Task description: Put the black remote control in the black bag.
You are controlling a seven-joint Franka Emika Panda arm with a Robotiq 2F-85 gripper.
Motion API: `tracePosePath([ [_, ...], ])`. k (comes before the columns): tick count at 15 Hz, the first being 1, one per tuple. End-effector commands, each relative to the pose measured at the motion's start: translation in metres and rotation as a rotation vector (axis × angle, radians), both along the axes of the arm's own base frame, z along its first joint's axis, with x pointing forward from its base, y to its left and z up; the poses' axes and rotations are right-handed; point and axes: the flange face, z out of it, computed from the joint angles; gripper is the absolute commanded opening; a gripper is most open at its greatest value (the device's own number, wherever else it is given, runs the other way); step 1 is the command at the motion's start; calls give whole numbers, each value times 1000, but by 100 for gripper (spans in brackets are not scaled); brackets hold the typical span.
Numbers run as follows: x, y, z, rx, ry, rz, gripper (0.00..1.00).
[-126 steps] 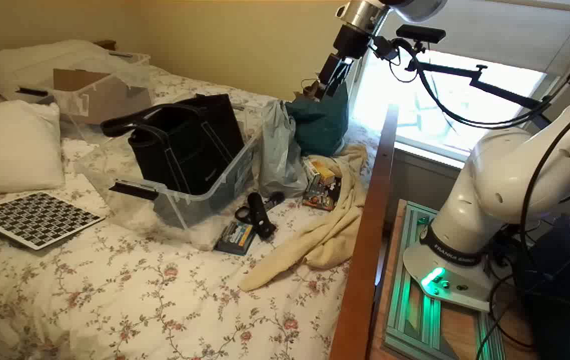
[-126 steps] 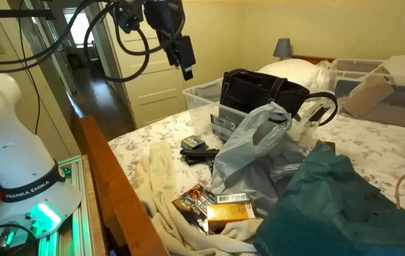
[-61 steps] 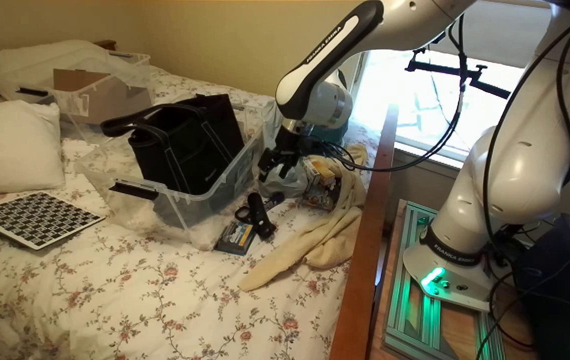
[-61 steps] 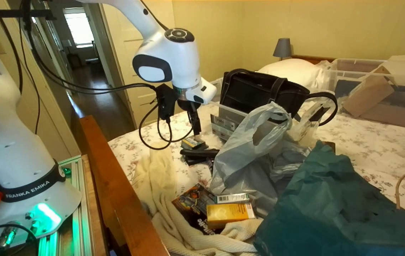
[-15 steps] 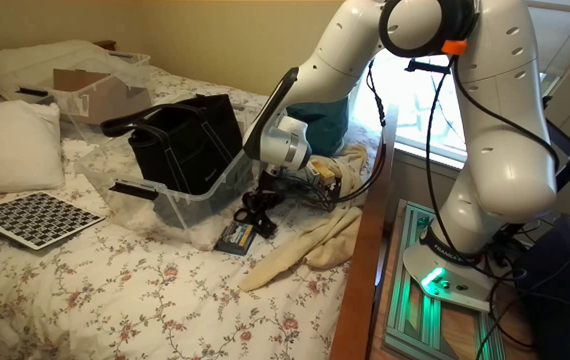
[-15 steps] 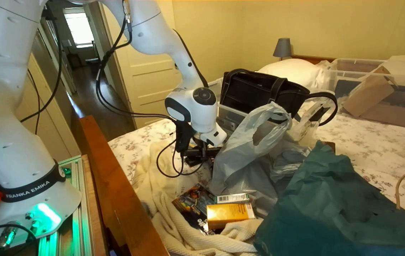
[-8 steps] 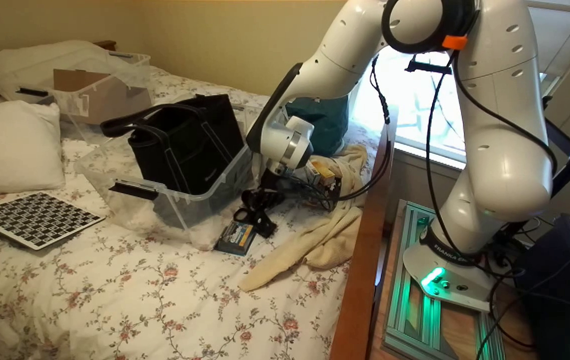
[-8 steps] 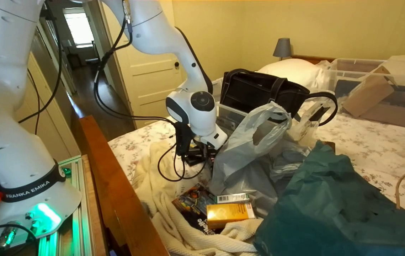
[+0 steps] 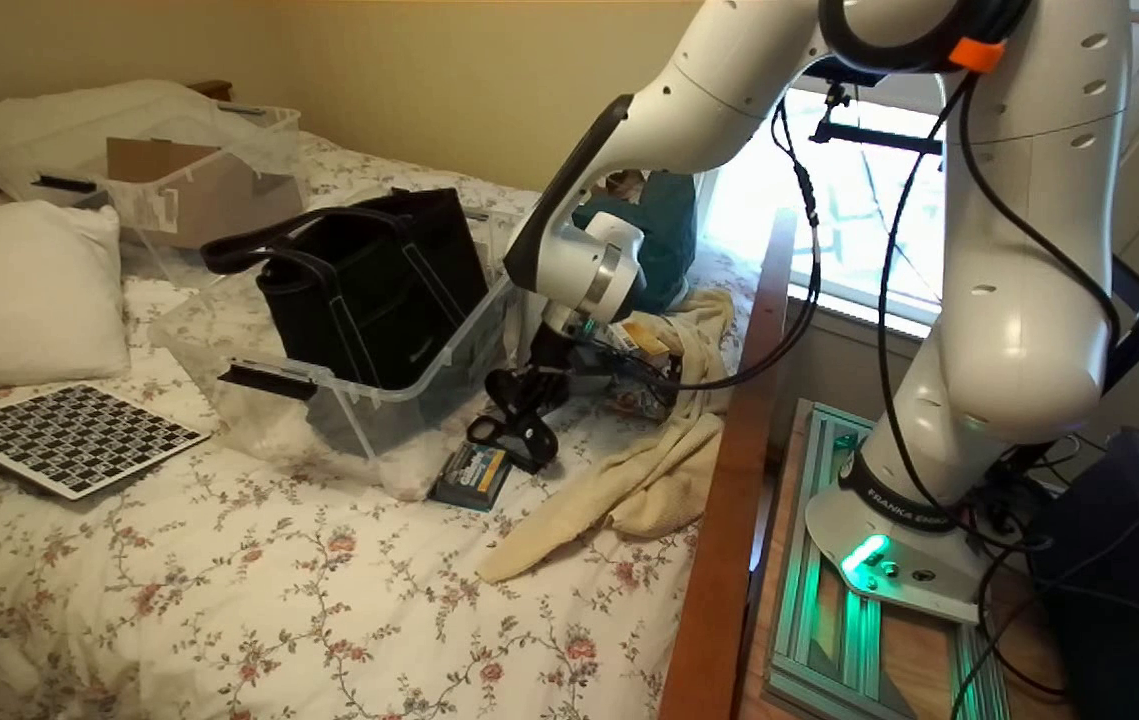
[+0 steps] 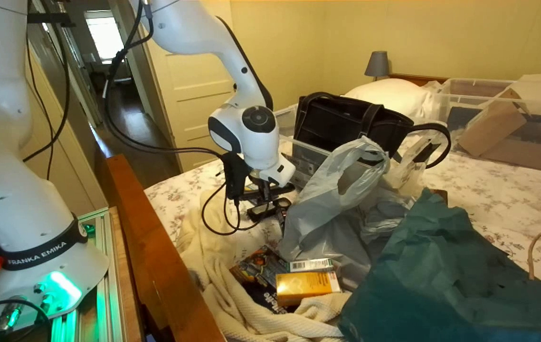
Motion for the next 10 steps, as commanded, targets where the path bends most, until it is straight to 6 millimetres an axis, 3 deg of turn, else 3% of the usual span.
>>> tracePosePath([
  [1,-28,9,38,-7,14,20,7],
  [5,-44,13,69,-29,-3,22,7],
  [10,-49,14,114,-74,-55,38,7],
])
